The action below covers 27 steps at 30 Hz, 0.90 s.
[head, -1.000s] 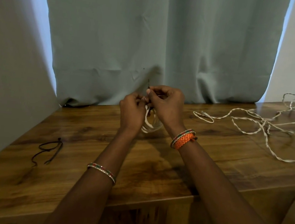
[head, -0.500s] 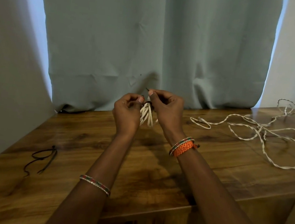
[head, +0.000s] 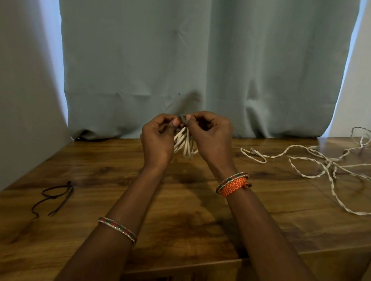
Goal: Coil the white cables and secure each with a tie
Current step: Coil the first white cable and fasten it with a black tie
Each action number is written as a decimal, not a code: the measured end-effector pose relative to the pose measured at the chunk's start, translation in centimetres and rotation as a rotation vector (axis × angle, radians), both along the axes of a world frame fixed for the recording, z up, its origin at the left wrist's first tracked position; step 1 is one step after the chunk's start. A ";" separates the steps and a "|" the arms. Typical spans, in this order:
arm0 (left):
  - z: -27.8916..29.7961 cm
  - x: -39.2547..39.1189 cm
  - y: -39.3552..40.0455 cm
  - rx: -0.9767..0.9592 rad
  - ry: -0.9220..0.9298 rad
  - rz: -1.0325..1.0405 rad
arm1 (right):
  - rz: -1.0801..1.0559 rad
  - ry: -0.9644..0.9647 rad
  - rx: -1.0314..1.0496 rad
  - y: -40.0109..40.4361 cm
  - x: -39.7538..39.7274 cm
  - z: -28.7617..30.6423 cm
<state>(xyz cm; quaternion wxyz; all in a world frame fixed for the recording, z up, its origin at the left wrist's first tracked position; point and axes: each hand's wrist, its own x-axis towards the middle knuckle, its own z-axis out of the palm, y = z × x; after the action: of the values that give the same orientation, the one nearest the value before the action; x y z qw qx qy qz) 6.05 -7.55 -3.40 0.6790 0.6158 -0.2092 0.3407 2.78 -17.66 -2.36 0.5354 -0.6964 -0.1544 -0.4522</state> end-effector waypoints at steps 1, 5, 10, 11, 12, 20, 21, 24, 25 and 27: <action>0.0 -0.1 0.0 -0.006 -0.003 -0.006 | -0.007 -0.002 0.001 0.0 0.0 0.0; 0.1 -0.2 0.1 -0.019 -0.007 -0.022 | -0.020 0.000 -0.047 0.0 -0.2 0.1; 0.1 -0.2 0.2 -0.015 -0.013 -0.033 | -0.032 -0.007 -0.077 0.1 -0.2 0.1; 0.1 -0.2 0.2 -0.009 -0.016 -0.032 | -0.037 -0.008 -0.080 0.1 -0.2 0.2; 0.2 -0.2 0.2 -0.001 -0.017 -0.029 | -0.040 -0.010 -0.082 0.1 -0.3 0.2; 0.3 -0.5 0.3 0.071 -0.024 -0.014 | -0.049 0.000 -0.113 -0.1 -0.2 -0.1; 0.3 -0.5 0.3 0.082 -0.019 -0.021 | -0.054 0.002 -0.114 -0.2 -0.1 -0.2; 0.3 -0.6 0.4 0.096 0.003 -0.060 | -0.090 0.012 -0.117 -0.3 0.0 -0.4; 0.4 -0.7 0.5 0.086 0.016 -0.082 | -0.095 0.019 -0.112 -0.4 0.0 -0.4; 0.5 -0.9 0.7 0.069 0.055 -0.135 | -0.081 0.040 -0.091 -0.6 0.2 -0.3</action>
<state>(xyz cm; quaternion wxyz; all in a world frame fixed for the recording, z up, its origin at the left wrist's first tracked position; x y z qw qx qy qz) 5.13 -6.82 -2.86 0.6841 0.6325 -0.2433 0.2696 2.95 -18.30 -2.71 0.4876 -0.7345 -0.1357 -0.4521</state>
